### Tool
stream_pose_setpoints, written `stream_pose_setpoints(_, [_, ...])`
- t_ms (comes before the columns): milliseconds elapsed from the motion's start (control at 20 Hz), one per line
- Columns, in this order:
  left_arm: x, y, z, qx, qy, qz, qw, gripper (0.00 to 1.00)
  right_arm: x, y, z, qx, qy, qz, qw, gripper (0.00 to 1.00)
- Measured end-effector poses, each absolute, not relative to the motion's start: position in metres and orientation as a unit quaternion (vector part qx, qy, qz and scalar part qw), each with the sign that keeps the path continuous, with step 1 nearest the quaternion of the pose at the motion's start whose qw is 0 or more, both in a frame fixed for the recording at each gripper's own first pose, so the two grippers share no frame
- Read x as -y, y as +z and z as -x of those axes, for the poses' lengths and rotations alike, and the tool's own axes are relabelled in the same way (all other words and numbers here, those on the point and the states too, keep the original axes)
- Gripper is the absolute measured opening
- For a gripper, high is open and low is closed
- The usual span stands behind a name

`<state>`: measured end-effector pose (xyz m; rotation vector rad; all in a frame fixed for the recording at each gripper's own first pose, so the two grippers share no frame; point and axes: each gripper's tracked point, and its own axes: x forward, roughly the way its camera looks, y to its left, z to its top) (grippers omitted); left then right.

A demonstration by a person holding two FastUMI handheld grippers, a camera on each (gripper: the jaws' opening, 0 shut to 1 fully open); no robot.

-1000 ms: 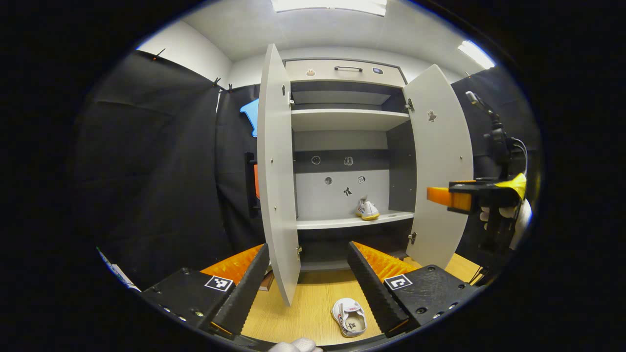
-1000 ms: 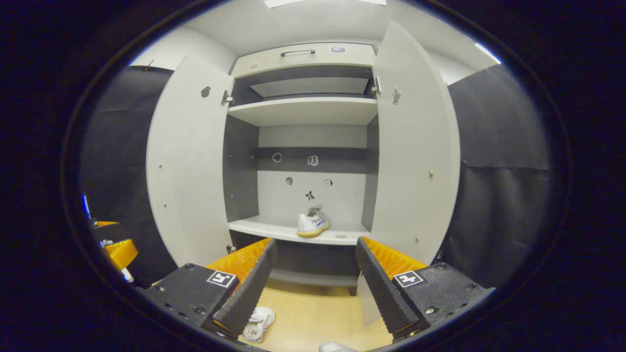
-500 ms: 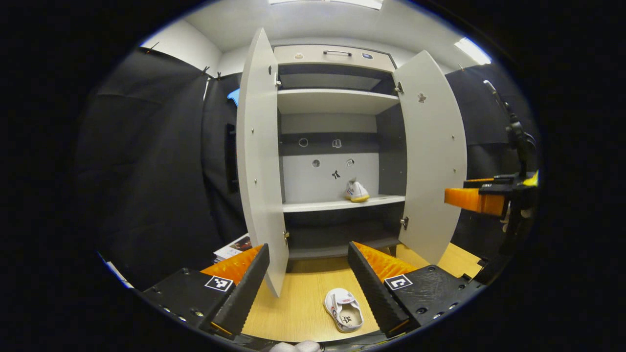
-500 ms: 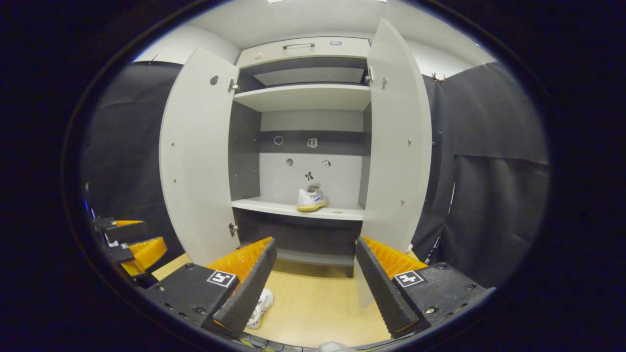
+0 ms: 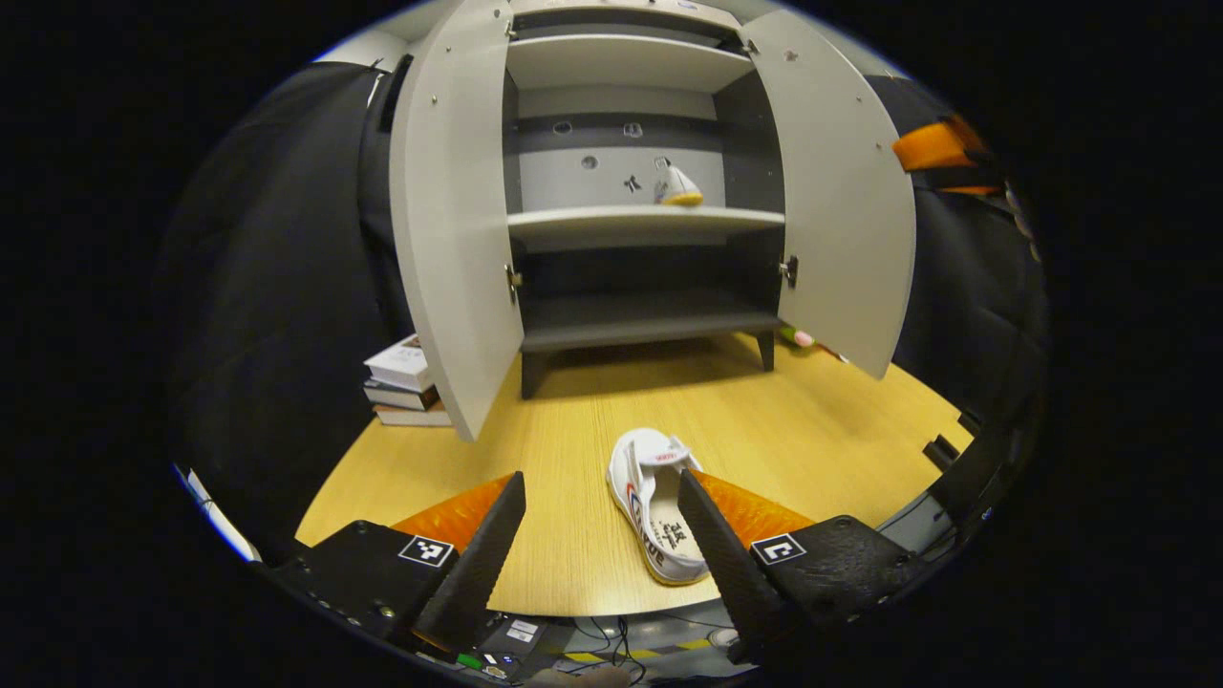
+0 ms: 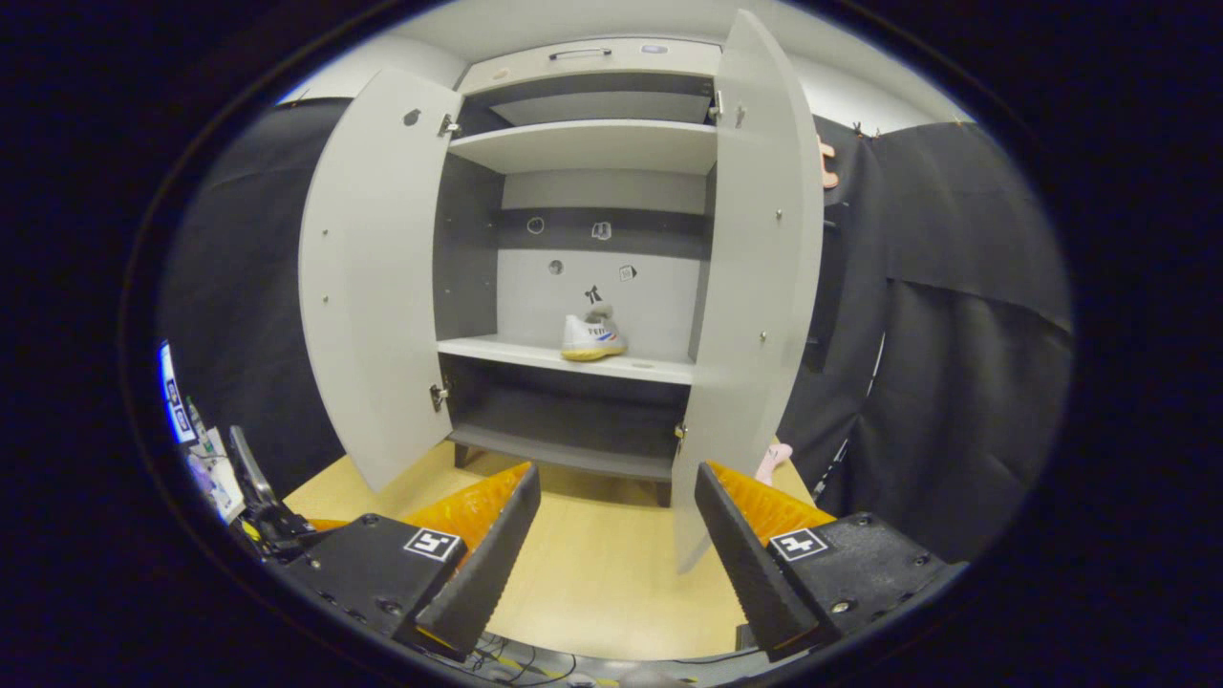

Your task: Grab one shoe with the right hand and put it into the shoe cabinet, grab the other shoe with the left hand and put it into the shoe cabinet; then close the right door with the right hand and the left door with the left hand.

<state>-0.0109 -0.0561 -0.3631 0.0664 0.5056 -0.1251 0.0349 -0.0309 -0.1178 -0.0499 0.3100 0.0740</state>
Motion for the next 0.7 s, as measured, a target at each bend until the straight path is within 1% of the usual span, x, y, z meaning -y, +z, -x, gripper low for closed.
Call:
stream_pose_setpoints(150, [0.068, -0.409, 0.003, -0.283, -0.073, -0.038, 0.955, 0.97, 0.029, -0.126, -0.033, -0.17, 0.044, 0.033, 0.984, 1.0])
stream_pose_setpoints(300, [0.067, -0.436, -0.014, -0.299, -0.071, -0.038, 0.951, 0.97, 0.025, -0.129, -0.034, -0.179, 0.051, 0.037, 0.982, 1.0])
stream_pose_setpoints(600, [0.065, -0.462, -0.066, -0.308, -0.063, -0.034, 0.949, 0.97, 0.028, -0.142, -0.04, -0.198, 0.05, 0.046, 0.978, 1.0])
stream_pose_setpoints(650, [0.065, -0.465, -0.075, -0.309, -0.062, -0.041, 0.948, 0.89, 0.028, -0.145, -0.041, -0.201, 0.048, 0.046, 0.977, 1.0])
stream_pose_setpoints(700, [0.064, -0.469, -0.082, -0.312, -0.06, -0.041, 0.947, 0.85, 0.029, -0.146, -0.042, -0.203, 0.047, 0.046, 0.977, 1.0])
